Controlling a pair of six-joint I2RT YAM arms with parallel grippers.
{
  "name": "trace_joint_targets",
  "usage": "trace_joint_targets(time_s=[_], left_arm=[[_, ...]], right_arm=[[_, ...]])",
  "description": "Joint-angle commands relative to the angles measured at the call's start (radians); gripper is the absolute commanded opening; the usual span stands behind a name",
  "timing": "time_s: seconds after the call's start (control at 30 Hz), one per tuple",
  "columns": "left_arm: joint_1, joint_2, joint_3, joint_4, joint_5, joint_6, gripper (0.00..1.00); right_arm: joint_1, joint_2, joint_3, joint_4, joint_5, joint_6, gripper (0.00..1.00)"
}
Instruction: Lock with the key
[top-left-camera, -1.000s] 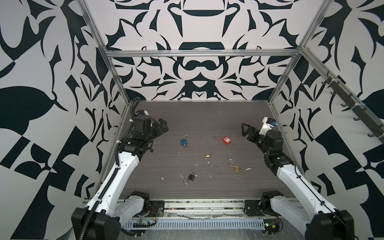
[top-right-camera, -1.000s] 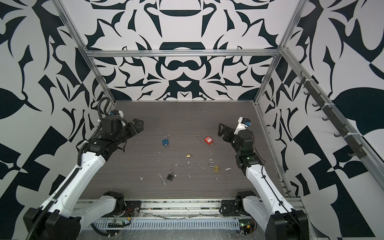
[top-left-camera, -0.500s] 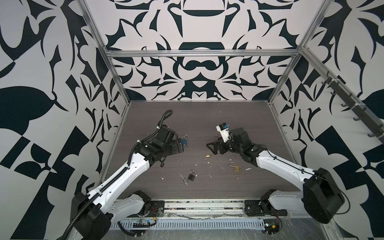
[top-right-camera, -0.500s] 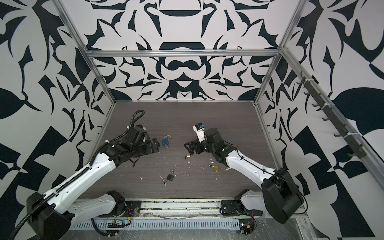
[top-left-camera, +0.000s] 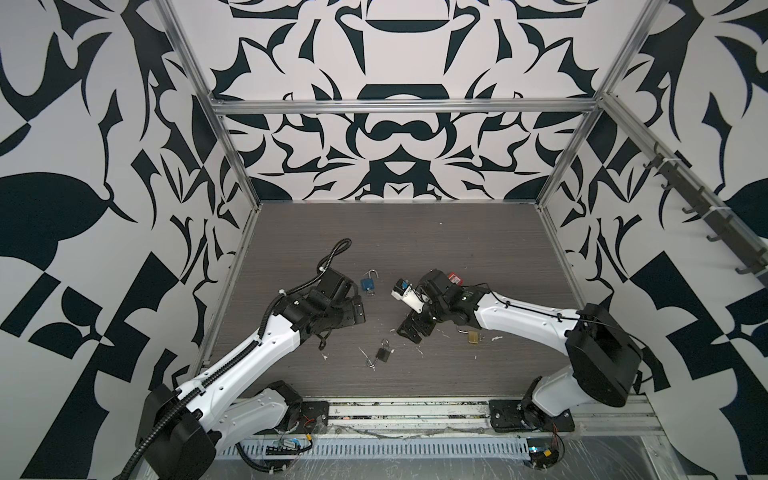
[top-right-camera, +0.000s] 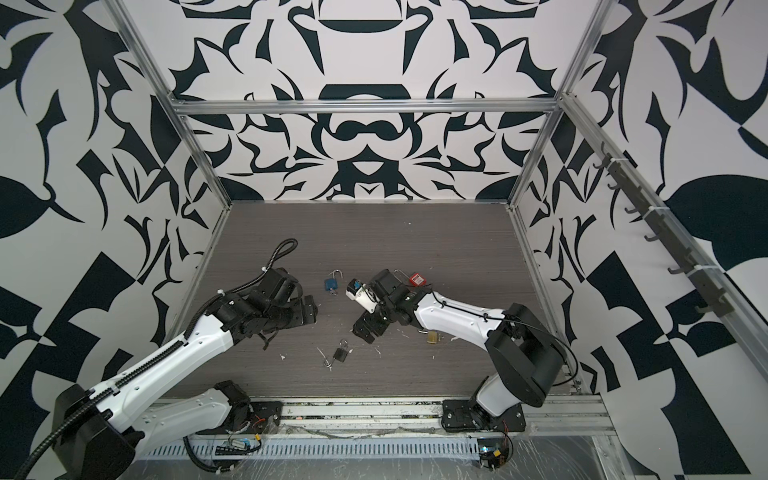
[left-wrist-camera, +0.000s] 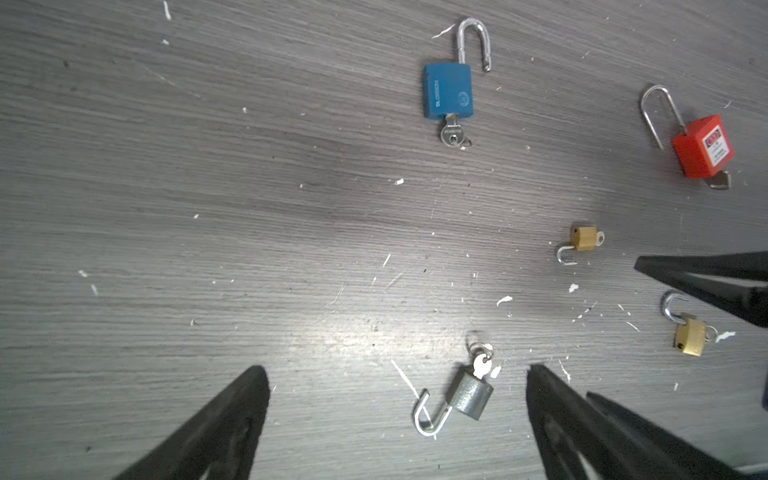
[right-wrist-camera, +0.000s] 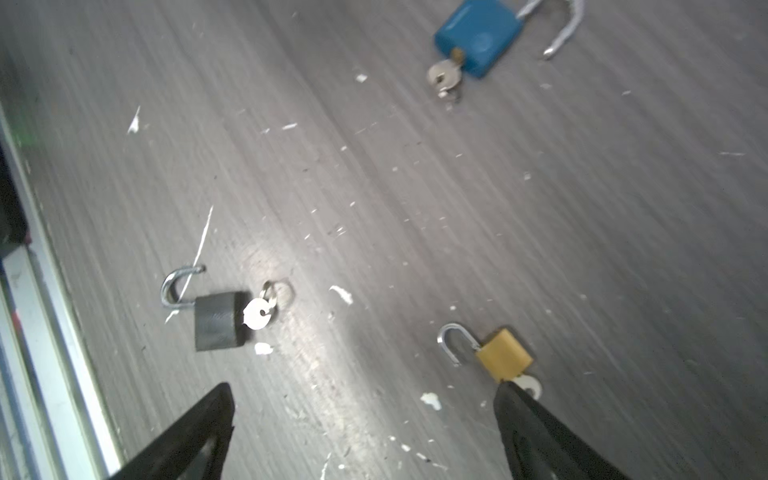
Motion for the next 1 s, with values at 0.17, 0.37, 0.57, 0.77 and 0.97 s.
trace_joint_targets(time_s=[0.17,0.37,0.57,0.77,0.97], left_arm=[[0.080,-0.006,-0.049,-0.018,0.072,-0.054,0.99],[0.141,-0.020,-0.062,-0.047,0.091,-0.102,0.99],[0.186,-0.061,-0.109,-0.053,0.104,-0.171,0.99],[0.283,-0.110,-0.176,-0.019,0.178,-0.216,0.99],[0.301,-0.124,-0.198,-0.012,0.177,-0.224,0.99]], right_arm=[[0.147,-0.066,-0.123,0.191,0.056,-0.239,0.97],[0.169,-0.043,-0.129,0.247,0.008,-0.399,0.97],[0.185,0.026,-0.075,0.232,-0.058,-0.499,0.95],[0.189,0.103,0.008,0.130,-0.118,-0.636,0.92],[0.190,0.180,0.086,0.065,-0.138,-0.699,0.88]])
